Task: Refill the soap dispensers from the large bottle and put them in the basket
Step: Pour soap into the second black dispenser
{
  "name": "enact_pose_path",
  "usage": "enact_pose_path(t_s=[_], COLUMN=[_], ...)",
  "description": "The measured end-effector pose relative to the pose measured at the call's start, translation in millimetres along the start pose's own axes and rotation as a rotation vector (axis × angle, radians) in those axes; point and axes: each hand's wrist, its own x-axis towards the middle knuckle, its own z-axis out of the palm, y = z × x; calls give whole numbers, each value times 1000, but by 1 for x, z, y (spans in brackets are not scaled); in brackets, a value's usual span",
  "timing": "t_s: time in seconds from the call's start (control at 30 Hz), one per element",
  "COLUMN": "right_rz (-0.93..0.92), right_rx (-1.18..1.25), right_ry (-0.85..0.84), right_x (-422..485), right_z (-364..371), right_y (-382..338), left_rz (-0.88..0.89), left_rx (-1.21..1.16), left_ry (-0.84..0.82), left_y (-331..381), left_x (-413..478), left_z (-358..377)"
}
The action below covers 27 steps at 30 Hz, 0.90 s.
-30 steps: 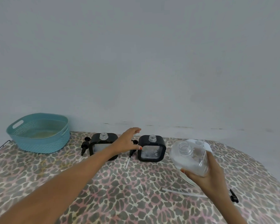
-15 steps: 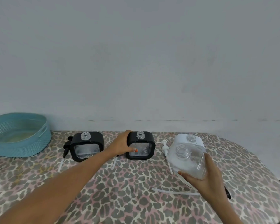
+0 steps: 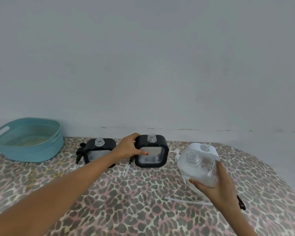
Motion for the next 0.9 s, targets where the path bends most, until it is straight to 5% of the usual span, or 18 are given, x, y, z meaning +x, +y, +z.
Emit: enact_pose_path(t_s=[0.53,0.9], right_rz=[-200,-565], right_rx=[-125,-276], right_ry=[-84,-100], right_x=[1,11], right_z=[15,44], right_y=[-47,-73], left_rz=[20,5], left_rx=[-73,-78], left_ry=[-85,-126], left_y=[-10,-26], left_x=[-106,-139], left_z=[-46,-55])
